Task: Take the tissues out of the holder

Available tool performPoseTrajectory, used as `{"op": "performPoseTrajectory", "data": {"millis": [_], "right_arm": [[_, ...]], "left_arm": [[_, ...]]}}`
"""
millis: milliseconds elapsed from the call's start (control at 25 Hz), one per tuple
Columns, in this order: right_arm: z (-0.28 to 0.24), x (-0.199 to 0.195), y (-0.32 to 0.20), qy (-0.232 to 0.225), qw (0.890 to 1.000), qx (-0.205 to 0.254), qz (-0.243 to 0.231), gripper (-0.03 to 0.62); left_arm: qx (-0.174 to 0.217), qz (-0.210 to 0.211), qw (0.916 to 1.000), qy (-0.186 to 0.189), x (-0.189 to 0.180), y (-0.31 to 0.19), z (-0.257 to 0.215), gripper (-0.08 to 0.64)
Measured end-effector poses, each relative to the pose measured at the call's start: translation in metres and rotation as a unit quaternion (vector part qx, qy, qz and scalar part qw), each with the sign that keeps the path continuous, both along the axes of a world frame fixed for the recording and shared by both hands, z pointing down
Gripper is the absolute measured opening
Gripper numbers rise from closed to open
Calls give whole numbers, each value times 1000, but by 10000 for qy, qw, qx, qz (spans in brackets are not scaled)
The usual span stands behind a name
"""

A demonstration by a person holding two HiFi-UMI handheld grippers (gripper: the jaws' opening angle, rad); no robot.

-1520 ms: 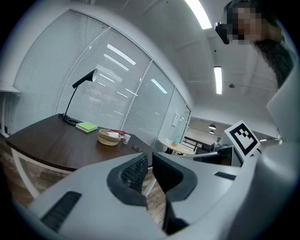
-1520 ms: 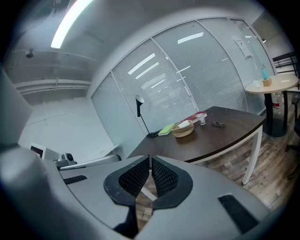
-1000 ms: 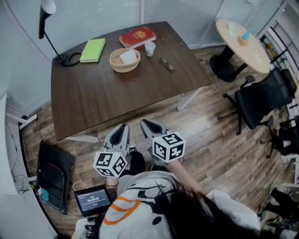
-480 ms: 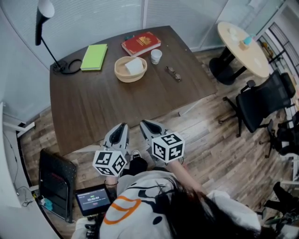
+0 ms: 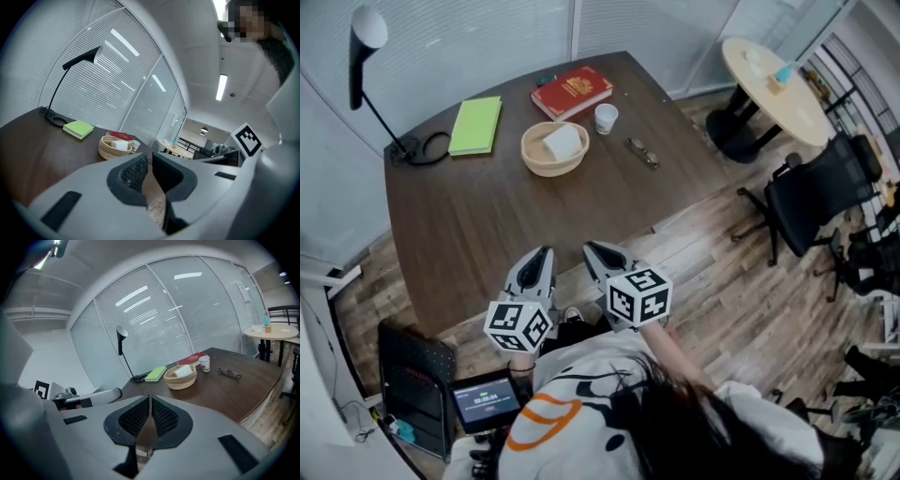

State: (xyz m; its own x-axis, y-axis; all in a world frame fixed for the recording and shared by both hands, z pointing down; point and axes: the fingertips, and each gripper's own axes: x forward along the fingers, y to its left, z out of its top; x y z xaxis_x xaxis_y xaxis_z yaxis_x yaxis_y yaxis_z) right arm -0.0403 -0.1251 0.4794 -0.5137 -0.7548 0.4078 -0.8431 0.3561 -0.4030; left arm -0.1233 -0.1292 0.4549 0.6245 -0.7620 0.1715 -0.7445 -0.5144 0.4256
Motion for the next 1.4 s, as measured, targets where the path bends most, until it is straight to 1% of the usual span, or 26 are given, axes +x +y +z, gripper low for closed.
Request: {"op": "performPoseTrajectory", "data": {"millis": [200,400,680,800,960,1080,1240,1400], "right_arm": [[2,3,-10,8,9999,-41,107,26],[5,2,-25,-45,9999,-67,69,26],[1,0,-65,-278,9995,47,-136,26],[2,1,-92,-289,9991,85,-308,26],[-7,-2,-124,-450,9963,229,-693,26],[-6,0,-145,-475,9948,204,-880,27],[2,2,-167,-414,9924,129,-1154,28],[7,4,-184,-130,9865,213,-1619,28]], "left_arm": [[-11,108,9999,35,2,-14,-1,31],[-89,121,9999,-24,4,-25,5,31],[-51,-85,9999,-103,0,-62,4,31],[-71,-184,9997,-140,1,-84,6,31],[-80,-347,9992,-161,5,-113,4,31],[-117,-424,9989,-167,11,-132,4,31],[-224,-539,9981,-189,17,-154,11,31],[-320,-631,9973,-190,23,-172,19,31]]}}
